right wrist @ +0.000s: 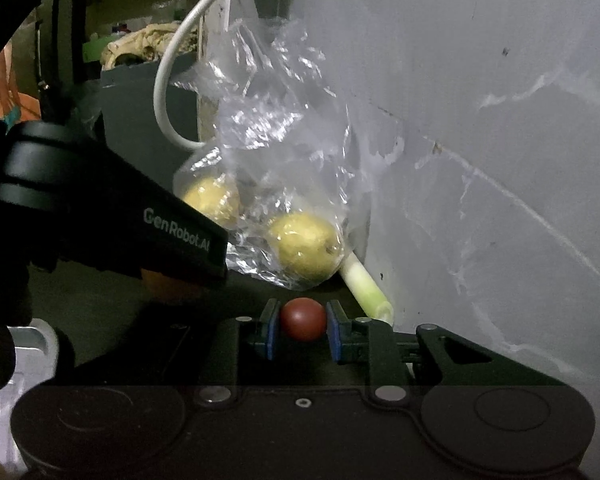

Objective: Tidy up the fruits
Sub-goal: 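Grasp the orange-brown round fruit with the left tool while the right tool grasps the red cherry tomato, then lift both held fruits and carry them over the metal tray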

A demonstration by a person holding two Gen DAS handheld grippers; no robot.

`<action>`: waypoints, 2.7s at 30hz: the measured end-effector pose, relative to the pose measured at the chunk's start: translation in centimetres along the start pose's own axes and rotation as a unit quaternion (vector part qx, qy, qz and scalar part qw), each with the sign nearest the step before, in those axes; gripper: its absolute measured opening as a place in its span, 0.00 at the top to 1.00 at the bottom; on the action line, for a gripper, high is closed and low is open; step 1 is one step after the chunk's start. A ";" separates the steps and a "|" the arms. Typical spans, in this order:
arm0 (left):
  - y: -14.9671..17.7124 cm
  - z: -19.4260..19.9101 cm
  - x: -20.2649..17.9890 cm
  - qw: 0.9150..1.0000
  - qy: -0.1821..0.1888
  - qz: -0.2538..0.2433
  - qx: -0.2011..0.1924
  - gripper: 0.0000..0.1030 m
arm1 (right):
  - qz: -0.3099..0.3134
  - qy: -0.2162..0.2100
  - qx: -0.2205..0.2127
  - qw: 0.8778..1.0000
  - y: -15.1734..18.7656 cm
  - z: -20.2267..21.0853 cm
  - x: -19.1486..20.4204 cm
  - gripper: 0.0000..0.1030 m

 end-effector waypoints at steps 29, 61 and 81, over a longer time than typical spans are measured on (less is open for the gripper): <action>5.8 12.8 5.8 0.999 -0.022 0.010 -0.030 0.56 | 0.009 -0.032 -0.037 0.999 1.8 12.5 8.4 0.75; 13.3 15.2 15.6 0.991 -0.055 0.125 -0.012 0.56 | 0.042 -0.093 -0.001 0.995 5.9 15.1 16.7 0.75; 15.7 13.9 17.6 0.983 -0.078 0.167 0.016 0.56 | 0.068 -0.115 0.037 0.990 7.2 12.0 17.9 0.75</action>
Point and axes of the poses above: each gripper's, at about its wrist camera, not at the fingertips, and z roughly against the way its jaws point, x to its left, y to its underside, the point moved 8 cm from there along -z, roughly the way its jaws point, and after that the axes turned 6 degrees about -z, right-handed, at the moved point
